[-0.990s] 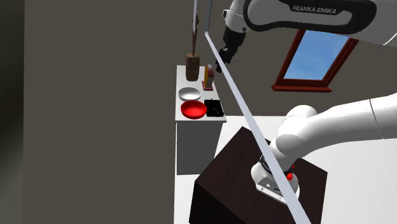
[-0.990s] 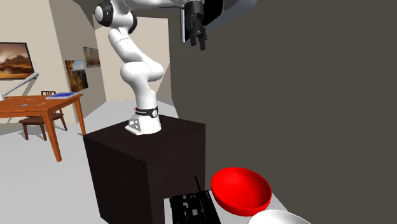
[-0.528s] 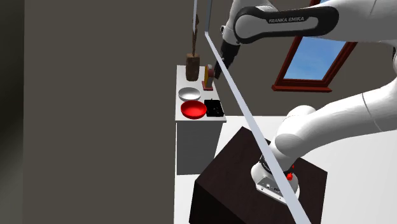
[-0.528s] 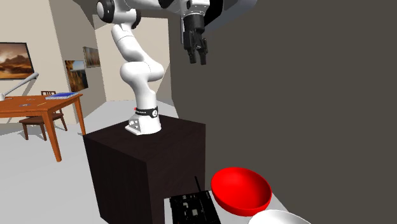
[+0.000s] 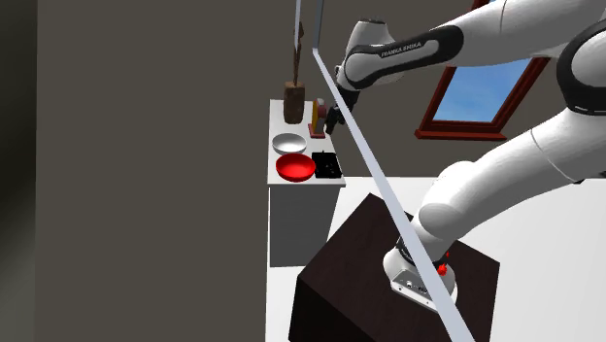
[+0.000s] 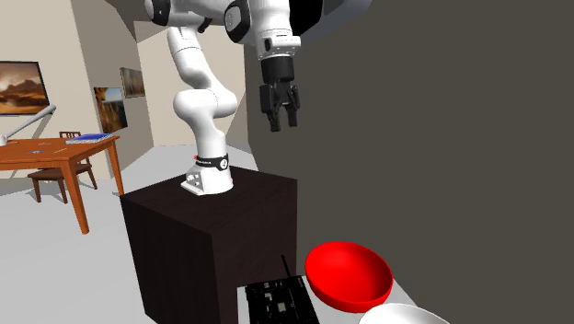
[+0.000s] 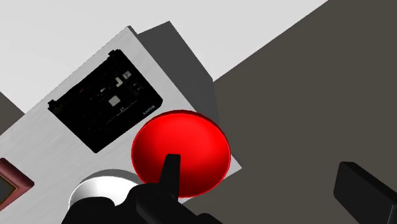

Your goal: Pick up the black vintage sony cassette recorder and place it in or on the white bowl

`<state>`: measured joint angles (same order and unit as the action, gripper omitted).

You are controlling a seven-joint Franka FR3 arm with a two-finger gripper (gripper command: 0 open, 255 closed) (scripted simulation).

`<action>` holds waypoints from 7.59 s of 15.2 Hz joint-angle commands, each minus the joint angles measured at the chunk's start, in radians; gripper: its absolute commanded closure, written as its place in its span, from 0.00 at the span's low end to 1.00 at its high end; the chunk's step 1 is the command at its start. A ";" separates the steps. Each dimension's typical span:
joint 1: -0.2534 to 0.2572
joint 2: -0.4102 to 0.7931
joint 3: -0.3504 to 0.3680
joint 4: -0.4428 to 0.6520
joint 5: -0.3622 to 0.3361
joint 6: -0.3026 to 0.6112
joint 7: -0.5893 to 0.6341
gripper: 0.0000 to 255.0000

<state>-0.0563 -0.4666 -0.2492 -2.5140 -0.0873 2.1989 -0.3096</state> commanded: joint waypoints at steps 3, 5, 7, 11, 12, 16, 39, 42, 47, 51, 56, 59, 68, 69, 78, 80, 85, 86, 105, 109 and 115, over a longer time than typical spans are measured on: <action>0.007 0.142 -0.068 0.014 0.045 0.107 -0.070 0.00; 0.013 0.216 -0.102 0.028 0.082 0.154 -0.115 0.00; 0.019 0.294 -0.134 0.047 0.131 0.196 -0.168 0.00; 0.024 0.460 -0.179 0.101 0.266 0.261 -0.298 0.00; 0.020 0.503 -0.184 0.118 0.307 0.273 -0.334 0.00; -0.022 0.677 -0.172 0.199 0.468 0.300 -0.473 0.00; -0.121 0.932 -0.075 0.314 0.668 0.375 -0.631 1.00; -0.121 0.932 -0.075 0.314 0.668 0.375 -0.631 1.00; -0.116 0.920 -0.081 0.311 0.659 0.366 -0.622 1.00; -0.097 0.870 -0.108 0.301 0.618 0.332 -0.589 1.00; -0.076 0.810 -0.138 0.293 0.566 0.287 -0.546 1.00; -0.065 0.775 -0.154 0.292 0.534 0.259 -0.521 1.00; -0.040 0.676 -0.191 0.300 0.443 0.170 -0.446 1.00; -0.038 0.665 -0.194 0.302 0.433 0.159 -0.438 1.00; -0.022 0.830 -0.152 0.604 0.462 0.022 -0.345 1.00; -0.024 0.888 -0.139 0.702 0.471 -0.017 -0.320 1.00; -0.040 1.048 -0.111 0.982 0.489 -0.132 -0.253 1.00; -0.045 1.085 -0.105 1.047 0.491 -0.159 -0.238 1.00; -0.111 1.293 -0.010 1.226 0.486 -0.109 -0.201 1.00; -0.113 1.322 -0.004 1.221 0.495 -0.077 -0.210 1.00; -0.114 1.331 -0.002 1.221 0.498 -0.067 -0.213 1.00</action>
<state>-0.1708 0.8562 -0.2536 -1.2917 0.4101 2.1296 -0.5215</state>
